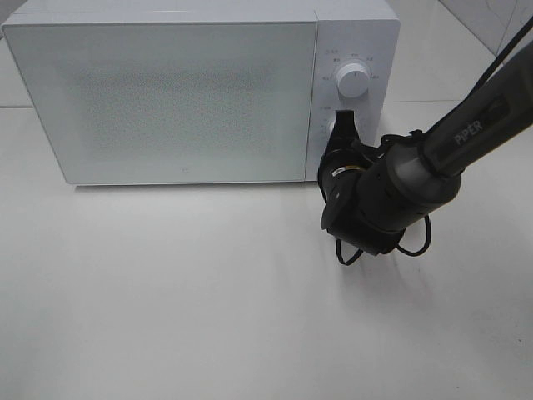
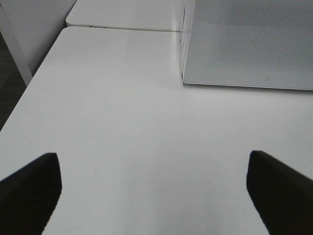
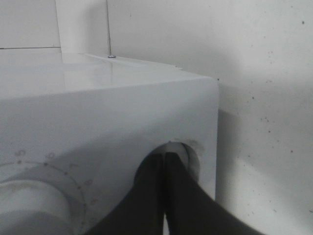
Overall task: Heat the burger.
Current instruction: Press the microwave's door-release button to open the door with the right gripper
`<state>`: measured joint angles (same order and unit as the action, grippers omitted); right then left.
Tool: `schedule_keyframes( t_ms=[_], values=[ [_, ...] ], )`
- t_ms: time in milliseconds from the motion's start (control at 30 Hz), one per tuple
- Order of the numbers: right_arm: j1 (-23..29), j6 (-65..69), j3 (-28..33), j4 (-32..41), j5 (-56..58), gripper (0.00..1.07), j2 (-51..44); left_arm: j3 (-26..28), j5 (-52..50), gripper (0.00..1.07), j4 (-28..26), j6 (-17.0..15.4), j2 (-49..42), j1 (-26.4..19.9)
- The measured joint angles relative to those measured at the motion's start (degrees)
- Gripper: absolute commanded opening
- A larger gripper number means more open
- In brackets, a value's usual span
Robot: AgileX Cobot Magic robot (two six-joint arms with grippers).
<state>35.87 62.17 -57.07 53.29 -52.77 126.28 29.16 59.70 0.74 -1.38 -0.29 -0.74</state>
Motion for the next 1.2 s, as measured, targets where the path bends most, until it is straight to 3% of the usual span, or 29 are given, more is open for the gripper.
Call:
schedule_keyframes(
  t_ms=[900,1200],
  values=[
    [-0.4,-1.1,-2.4,3.0,2.2,0.0,1.5,0.0,0.0,0.98,0.0,0.0,0.0,0.0],
    [-1.1,-1.1,-1.1,0.4,4.2,0.0,0.2,0.0,0.0,0.98,0.0,0.0,0.0,0.0]
  ],
)
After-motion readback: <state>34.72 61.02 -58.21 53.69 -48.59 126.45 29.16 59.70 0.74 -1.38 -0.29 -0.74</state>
